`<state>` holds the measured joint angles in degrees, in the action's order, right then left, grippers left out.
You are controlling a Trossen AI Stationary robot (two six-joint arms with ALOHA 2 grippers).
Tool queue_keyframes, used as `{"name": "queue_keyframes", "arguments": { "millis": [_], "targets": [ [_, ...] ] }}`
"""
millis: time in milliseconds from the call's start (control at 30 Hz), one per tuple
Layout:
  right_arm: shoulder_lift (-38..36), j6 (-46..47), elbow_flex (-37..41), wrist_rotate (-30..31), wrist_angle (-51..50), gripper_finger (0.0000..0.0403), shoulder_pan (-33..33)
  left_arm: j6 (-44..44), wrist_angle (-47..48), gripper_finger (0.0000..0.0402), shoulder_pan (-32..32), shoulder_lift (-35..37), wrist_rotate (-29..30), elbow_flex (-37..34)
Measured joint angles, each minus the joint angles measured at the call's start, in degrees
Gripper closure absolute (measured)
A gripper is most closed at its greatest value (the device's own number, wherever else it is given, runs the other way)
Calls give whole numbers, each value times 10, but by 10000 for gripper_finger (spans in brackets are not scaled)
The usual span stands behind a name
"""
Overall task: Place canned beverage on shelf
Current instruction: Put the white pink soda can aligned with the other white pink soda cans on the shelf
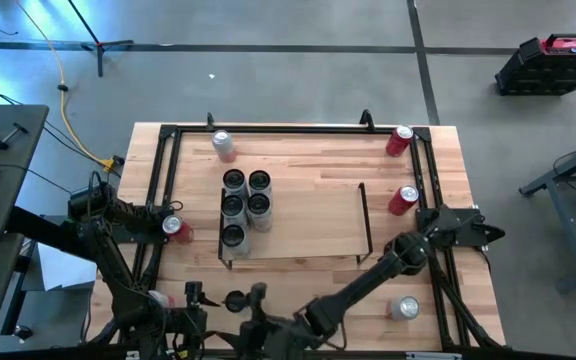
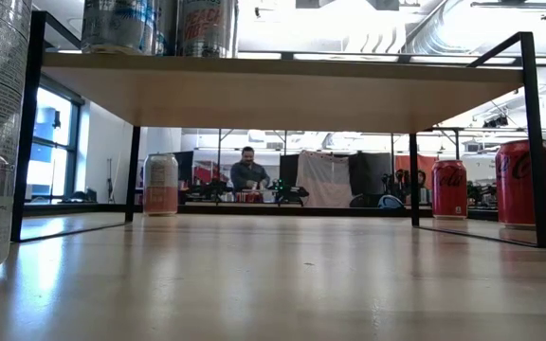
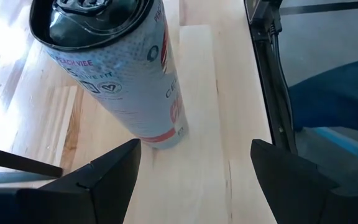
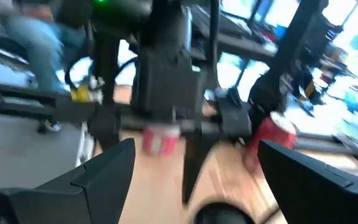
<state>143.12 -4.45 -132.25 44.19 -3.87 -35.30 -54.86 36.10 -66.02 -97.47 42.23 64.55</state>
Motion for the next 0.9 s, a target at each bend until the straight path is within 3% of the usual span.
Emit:
{"name": "queue_keyframes", "arguments": {
  "millis": [167,433,667,900],
  "targets": [
    [-30,-32,0,-31,-59,80,17,0,0,108,0,0,-1,0],
    [-51,53,0,-46,-231,80,11,0,0,108,0,0,-1,0],
    [-55,82,0,32,-298,80,-23,0,0,108,0,0,-1,0],
    [-53,267,0,63,-497,80,-47,0,0,108,0,0,-1,0]
  ]
}}
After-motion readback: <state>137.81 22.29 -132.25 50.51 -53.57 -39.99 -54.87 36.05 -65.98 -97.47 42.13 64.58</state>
